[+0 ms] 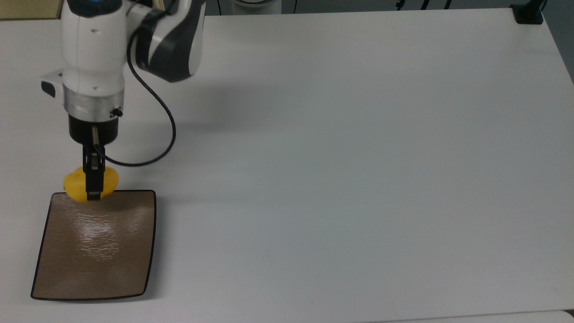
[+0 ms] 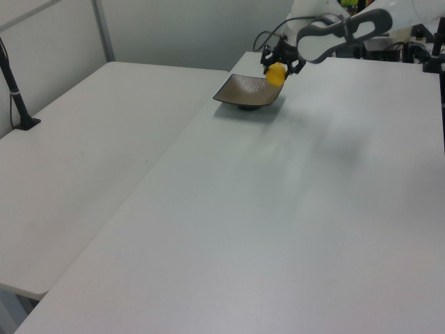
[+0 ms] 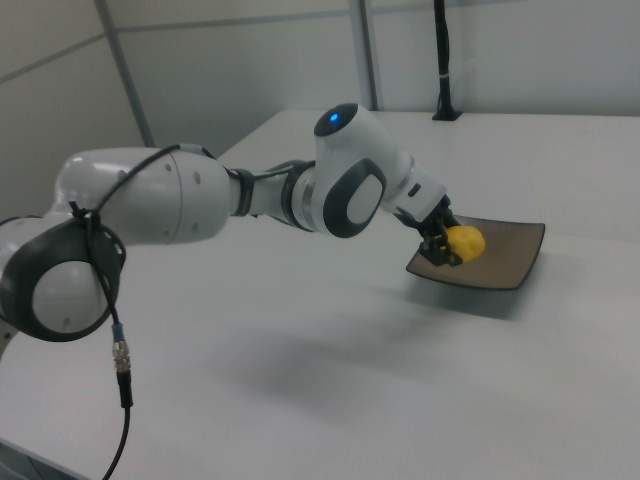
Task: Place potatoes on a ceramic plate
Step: 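Lift the potato and carry it over the brown square plate, then lower the potato onto the plate and open the gripper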
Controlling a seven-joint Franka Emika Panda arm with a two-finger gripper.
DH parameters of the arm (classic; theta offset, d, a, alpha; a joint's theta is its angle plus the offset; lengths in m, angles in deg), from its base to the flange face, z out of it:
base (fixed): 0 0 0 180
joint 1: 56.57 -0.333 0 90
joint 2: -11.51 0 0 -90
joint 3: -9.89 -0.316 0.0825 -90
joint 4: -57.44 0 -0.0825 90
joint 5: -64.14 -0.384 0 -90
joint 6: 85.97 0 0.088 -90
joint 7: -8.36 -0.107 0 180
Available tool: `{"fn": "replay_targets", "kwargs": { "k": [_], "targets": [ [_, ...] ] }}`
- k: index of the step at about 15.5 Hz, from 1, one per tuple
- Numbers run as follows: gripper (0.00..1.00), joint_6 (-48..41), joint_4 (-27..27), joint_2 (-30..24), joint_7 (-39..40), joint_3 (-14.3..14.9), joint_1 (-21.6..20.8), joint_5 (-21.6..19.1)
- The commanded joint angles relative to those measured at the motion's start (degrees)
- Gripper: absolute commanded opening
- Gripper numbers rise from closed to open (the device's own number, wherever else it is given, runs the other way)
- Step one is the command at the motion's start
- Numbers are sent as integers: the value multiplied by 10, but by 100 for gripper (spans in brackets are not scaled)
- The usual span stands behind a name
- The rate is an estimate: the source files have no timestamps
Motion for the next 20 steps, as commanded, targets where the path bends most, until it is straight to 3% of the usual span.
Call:
{"fn": "replay_targets", "kwargs": {
  "k": [1,3,7,15,20],
  "targets": [
    [50,68,32,48,-18,7,-8,-11],
    [54,71,32,53,-18,7,-8,-11],
    [100,71,31,52,-18,7,-9,-12],
    [100,67,30,45,-16,7,-9,-13],
    [100,-1,5,-21,21,4,-6,-15]
  ]
}}
